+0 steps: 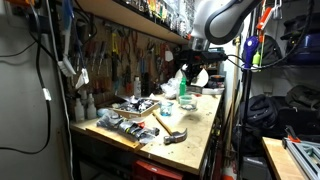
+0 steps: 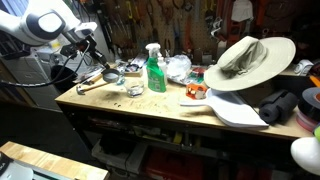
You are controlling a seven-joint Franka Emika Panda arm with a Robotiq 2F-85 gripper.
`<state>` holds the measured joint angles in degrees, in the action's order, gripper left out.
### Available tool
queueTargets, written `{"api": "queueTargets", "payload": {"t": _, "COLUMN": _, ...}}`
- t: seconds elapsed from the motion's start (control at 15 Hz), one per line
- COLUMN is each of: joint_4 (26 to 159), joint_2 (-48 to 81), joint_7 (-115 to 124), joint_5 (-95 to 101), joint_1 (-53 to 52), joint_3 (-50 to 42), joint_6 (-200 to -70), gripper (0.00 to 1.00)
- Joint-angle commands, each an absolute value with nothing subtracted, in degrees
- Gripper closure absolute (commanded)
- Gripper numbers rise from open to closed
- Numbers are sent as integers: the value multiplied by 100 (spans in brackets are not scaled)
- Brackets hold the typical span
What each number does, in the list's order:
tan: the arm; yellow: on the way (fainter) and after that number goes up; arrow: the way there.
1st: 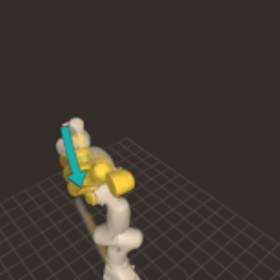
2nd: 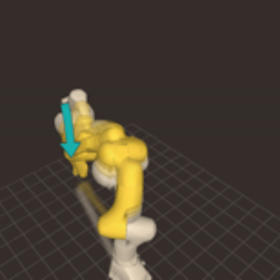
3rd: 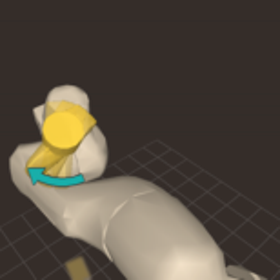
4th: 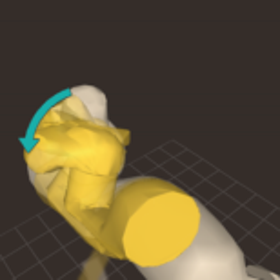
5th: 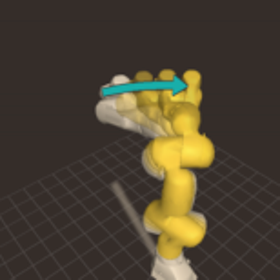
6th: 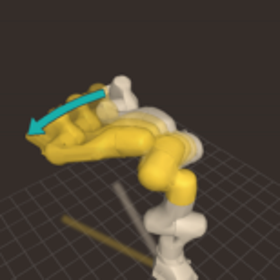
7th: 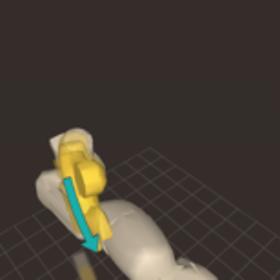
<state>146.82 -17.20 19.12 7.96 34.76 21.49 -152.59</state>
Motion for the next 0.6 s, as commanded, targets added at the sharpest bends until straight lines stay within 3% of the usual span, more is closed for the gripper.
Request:
{"api": "queueTargets", "payload": {"t": 0.0, "joint_4": 14674, "joint_2": -1657, "joint_7": 2161, "joint_5": 1161, "joint_1": 2897, "joint_3": 1538, "joint_6": -15219, "gripper": 95}}
{"api": "queueTargets", "payload": {"t": 0.53, "joint_4": 14525, "joint_2": -1301, "joint_7": 3104, "joint_5": 2023, "joint_1": 2110, "joint_3": 1339, "joint_6": -15134, "gripper": 99}}
